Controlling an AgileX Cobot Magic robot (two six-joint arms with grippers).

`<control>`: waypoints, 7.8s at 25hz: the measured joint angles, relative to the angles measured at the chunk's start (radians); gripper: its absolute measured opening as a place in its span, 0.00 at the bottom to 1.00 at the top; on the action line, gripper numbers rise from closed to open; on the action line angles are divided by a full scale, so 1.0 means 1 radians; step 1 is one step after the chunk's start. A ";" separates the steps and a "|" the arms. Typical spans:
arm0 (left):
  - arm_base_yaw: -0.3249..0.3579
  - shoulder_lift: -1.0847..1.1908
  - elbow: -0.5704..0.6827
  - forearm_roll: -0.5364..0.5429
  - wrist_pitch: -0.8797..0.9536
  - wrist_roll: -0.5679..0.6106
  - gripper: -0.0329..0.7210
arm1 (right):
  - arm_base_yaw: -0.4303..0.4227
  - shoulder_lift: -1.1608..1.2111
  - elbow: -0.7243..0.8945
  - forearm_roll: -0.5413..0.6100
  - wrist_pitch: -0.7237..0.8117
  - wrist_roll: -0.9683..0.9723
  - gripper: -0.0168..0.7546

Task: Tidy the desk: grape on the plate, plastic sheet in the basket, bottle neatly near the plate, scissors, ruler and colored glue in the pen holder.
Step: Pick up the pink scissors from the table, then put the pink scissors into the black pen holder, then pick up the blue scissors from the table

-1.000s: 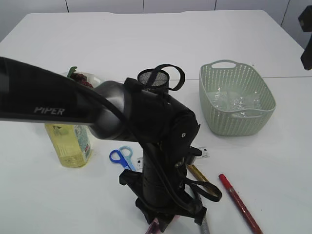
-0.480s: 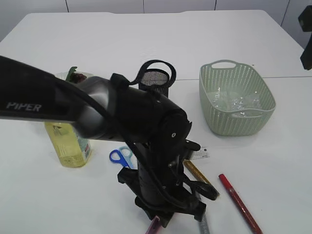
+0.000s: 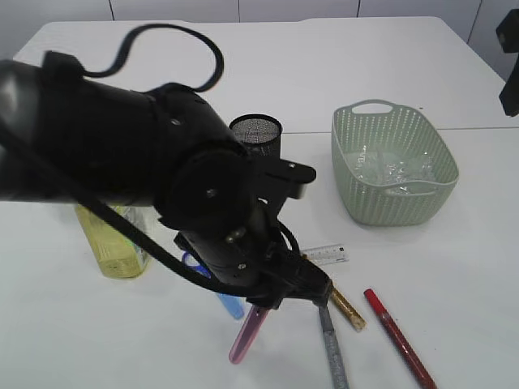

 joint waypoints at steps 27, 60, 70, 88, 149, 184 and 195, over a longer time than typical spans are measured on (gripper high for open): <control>0.306 -0.155 0.077 0.341 -0.827 -0.157 0.22 | 0.000 0.000 0.000 0.002 0.004 0.000 0.43; 0.497 0.275 -0.287 0.420 -0.996 -0.157 0.23 | 0.000 0.000 0.000 -0.018 0.004 0.000 0.43; 0.499 0.299 -0.289 0.420 -1.017 -0.157 0.23 | 0.000 0.000 0.000 -0.023 0.004 0.000 0.43; 0.499 0.316 -0.289 0.420 -1.029 -0.157 0.34 | 0.000 0.000 0.000 -0.024 0.004 0.000 0.43; 0.389 -0.399 -0.289 0.068 0.537 0.010 0.36 | 0.258 0.139 -0.010 0.162 0.000 0.064 0.43; 0.497 -0.605 -0.289 0.043 0.557 0.186 0.36 | 0.510 0.845 -0.533 0.231 -0.014 0.060 0.43; 0.497 -0.605 -0.289 0.045 0.557 0.208 0.36 | 0.510 0.944 -0.550 0.212 -0.021 0.030 0.43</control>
